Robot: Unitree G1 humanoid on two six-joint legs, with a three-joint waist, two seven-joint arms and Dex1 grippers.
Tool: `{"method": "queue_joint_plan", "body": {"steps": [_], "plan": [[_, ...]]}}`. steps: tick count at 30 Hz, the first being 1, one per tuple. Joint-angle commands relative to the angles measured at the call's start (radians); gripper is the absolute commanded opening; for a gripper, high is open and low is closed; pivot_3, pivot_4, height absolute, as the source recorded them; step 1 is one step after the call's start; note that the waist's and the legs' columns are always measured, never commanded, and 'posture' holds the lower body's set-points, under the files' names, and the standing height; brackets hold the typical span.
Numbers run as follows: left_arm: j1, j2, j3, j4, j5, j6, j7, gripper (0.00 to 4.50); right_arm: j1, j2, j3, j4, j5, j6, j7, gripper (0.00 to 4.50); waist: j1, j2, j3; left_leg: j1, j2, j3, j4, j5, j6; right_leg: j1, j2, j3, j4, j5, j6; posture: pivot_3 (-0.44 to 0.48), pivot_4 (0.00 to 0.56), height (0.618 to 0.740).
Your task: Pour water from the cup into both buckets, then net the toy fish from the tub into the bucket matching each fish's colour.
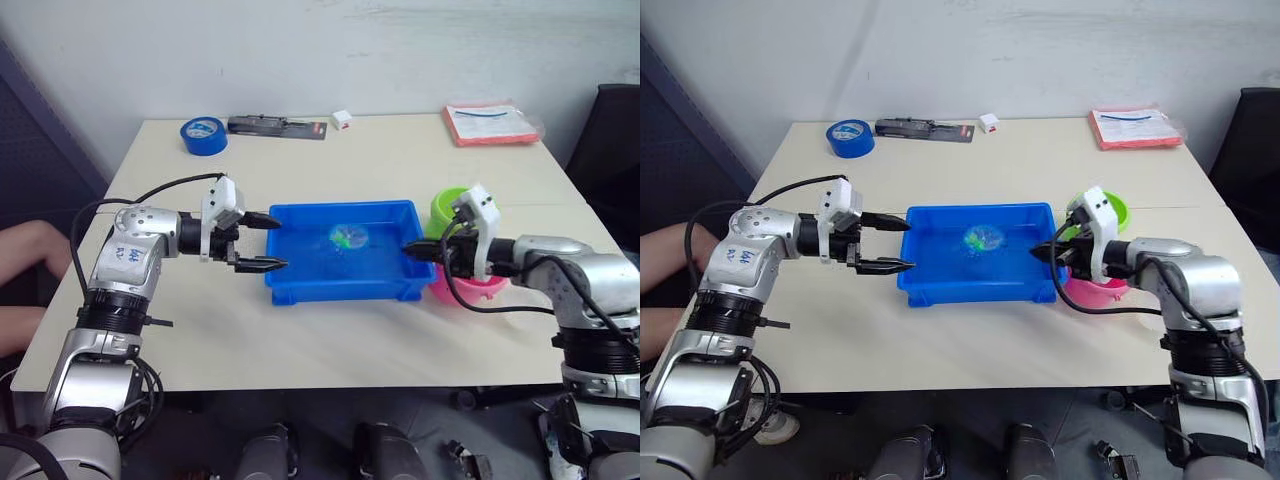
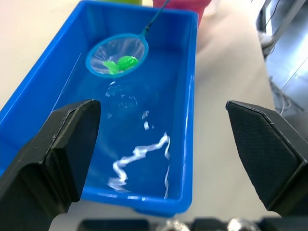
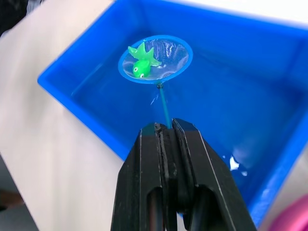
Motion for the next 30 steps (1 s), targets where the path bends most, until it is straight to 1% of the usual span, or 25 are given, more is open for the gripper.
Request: {"method": "queue_joint_plan", "body": {"steps": [1, 4, 5, 7, 9, 12, 15, 17, 18, 19, 20, 21, 22, 23, 25, 27, 30], "plan": [[-0.052, -0.035, 0.054, -0.087, -0.098, 0.105, 0.022, 4.5, -0.008, -0.044, -0.133, -0.108, 0.071, 0.05, -0.047, 0.8, 0.0, 0.0, 0.0, 0.0, 0.0, 0.0, 0.0, 0.0, 0.0, 0.001, 0.0, 0.0, 0.0, 0.0, 0.0, 0.0, 0.15, 0.74], [-0.089, -0.08, 0.074, -0.131, -0.167, 0.198, 0.043, 4.5, 0.007, -0.114, -0.239, -0.149, 0.087, 0.071, -0.085, 0.8, 0.004, 0.0, 0.0, 0.0, 0.0, 0.0, 0.0, 0.0, 0.0, 0.001, 0.0, -0.001, -0.001, 0.001, 0.001, 0.0, 0.15, 0.74], [-0.094, -0.086, 0.077, -0.138, -0.178, 0.213, 0.046, 4.5, 0.013, -0.131, -0.254, -0.152, 0.088, 0.068, -0.093, 0.8, 0.004, 0.0, 0.0, 0.0, 0.0, 0.0, 0.0, 0.0, 0.0, 0.001, 0.0, -0.001, -0.002, 0.001, 0.001, 0.0, 0.15, 0.74], [-0.107, -0.098, 0.077, -0.14, -0.188, 0.226, 0.054, 4.5, 0.029, -0.174, -0.266, -0.146, 0.073, 0.034, -0.105, 0.8, 0.0, 0.0, 0.0, 0.0, 0.0, 0.0, 0.0, 0.0, 0.0, 0.002, 0.001, -0.001, -0.003, 0.001, 0.001, 0.0, 0.15, 0.74], [-0.123, -0.114, 0.067, -0.12, -0.177, 0.209, 0.06, 4.5, 0.052, -0.247, -0.239, -0.108, -0.004, -0.081, -0.113, 0.8, -0.002, 0.0, 0.0, 0.001, 0.0, 0.001, -0.001, 0.0, 0.0, 0.003, 0.002, -0.001, -0.005, 0.001, 0.001, 0.0, 0.15, 0.74], [-0.13, -0.125, 0.056, -0.104, -0.162, 0.19, 0.058, 4.5, 0.1, -0.33, -0.153, -0.046, -0.131, -0.299, -0.106, 0.8, -0.005, 0.0, 0.0, 0.001, 0.0, 0.003, -0.002, 0.0, 0.0, 0.002, 0.003, -0.001, -0.007, 0.001, 0.002, 0.0, 0.15, 0.74], [-0.126, -0.123, 0.047, -0.105, -0.152, 0.176, 0.054, 4.5, 0.154, -0.411, -0.029, 0.042, -0.32, -0.588, -0.118, 0.8, -0.008, -0.003, 0.002, 0.003, 0.0, 0.006, -0.003, 0.0, 0.0, 0.002, 0.004, -0.002, -0.008, 0.002, 0.005, 0.0, 0.15, 0.74], [-0.124, -0.121, 0.045, -0.103, -0.15, 0.172, 0.052, 4.5, 0.161, -0.451, 0.051, 0.114, -0.443, -0.778, -0.143, 0.8, -0.008, -0.003, 0.002, 0.003, 0.0, 0.007, -0.003, 0.0, 0.0, 0.002, 0.004, -0.002, -0.009, 0.002, 0.007, 0.0, 0.15, 0.74], [-0.117, -0.117, 0.045, -0.111, -0.151, 0.173, 0.053, 4.5, 0.158, -0.491, 0.13, 0.167, -0.569, -0.947, -0.185, 0.8, -0.008, -0.002, 0.002, 0.003, 0.0, 0.008, -0.003, 0.0, 0.0, 0.002, 0.004, -0.002, -0.009, 0.002, 0.007, 0.0, 0.15, 0.74], [-0.114, -0.114, 0.046, -0.115, -0.151, 0.174, 0.054, 4.5, 0.149, -0.515, 0.184, 0.211, -0.656, -1.07, -0.215, 0.8, -0.01, -0.002, 0.003, 0.003, -0.001, 0.008, -0.003, 0.0, 0.0, 0.002, 0.004, -0.002, -0.009, 0.002, 0.007, 0.0, 0.15, 0.74], [-0.108, -0.11, 0.046, -0.125, -0.151, 0.176, 0.056, 4.5, 0.13, -0.575, 0.281, 0.256, -0.843, -1.247, -0.307, 0.8, -0.011, -0.001, 0.003, 0.003, -0.001, 0.009, -0.003, 0.0, -0.001, 0.001, 0.004, -0.001, -0.009, 0.001, 0.007, 0.0, 0.15, 0.74], [-0.105, -0.106, 0.046, -0.13, -0.151, 0.176, 0.058, 4.5, 0.105, -0.62, 0.353, 0.294, -0.988, -1.387, -0.372, 0.8, -0.013, 0.001, 0.004, 0.003, -0.001, 0.009, -0.003, 0.0, -0.001, 0.001, 0.004, -0.001, -0.009, 0.001, 0.006, 0.0, 0.15, 0.74], [-0.103, -0.103, 0.047, -0.134, -0.151, 0.176, 0.06, 4.5, 0.076, -0.649, 0.4, 0.327, -1.083, -1.483, -0.417, 0.8, -0.014, 0.003, 0.005, 0.003, -0.001, 0.009, -0.003, 0.001, -0.001, 0.0, 0.003, -0.001, -0.01, 0.0, 0.004, 0.0, 0.15, 0.74], [-0.1, -0.099, 0.048, -0.138, -0.151, 0.177, 0.063, 4.5, 0.049, -0.657, 0.424, 0.363, -1.123, -1.552, -0.439, 0.8, -0.016, 0.002, 0.006, 0.003, -0.002, 0.009, -0.003, 0.001, -0.003, -0.005, 0.003, -0.001, -0.012, -0.004, -0.002, 0.0, 0.15, 0.74], [-0.096, -0.092, 0.05, -0.143, -0.151, 0.178, 0.067, 4.5, 0.005, -0.636, 0.422, 0.428, -1.109, -1.608, -0.448, 0.8, -0.021, 0.0, 0.007, 0.003, -0.002, 0.009, -0.005, 0.005, -0.01, -0.004, 0.003, 0.0, -0.014, -0.004, -0.004, 0.0, 0.15, 0.74], [-0.091, -0.087, 0.049, -0.145, -0.147, 0.173, 0.07, 4.5, -0.044, -0.634, 0.418, 0.482, -1.137, -1.654, -0.48, 0.8, -0.027, 0.0, 0.007, 0.003, -0.002, 0.009, -0.005, 0.005, -0.01, 0.002, 0.003, 0.0, -0.014, -0.002, 0.0, 0.0, 0.15, 0.74], [-0.081, -0.082, 0.044, -0.15, -0.139, 0.16, 0.071, 4.5, -0.094, -0.641, 0.407, 0.547, -1.168, -1.697, -0.51, 0.8, -0.03, 0.0, 0.007, 0.003, -0.002, 0.01, -0.005, 0.005, -0.01, 0.002, 0.003, 0.001, -0.012, 0.001, 0.006, 0.0, 0.15, 0.74]]}}
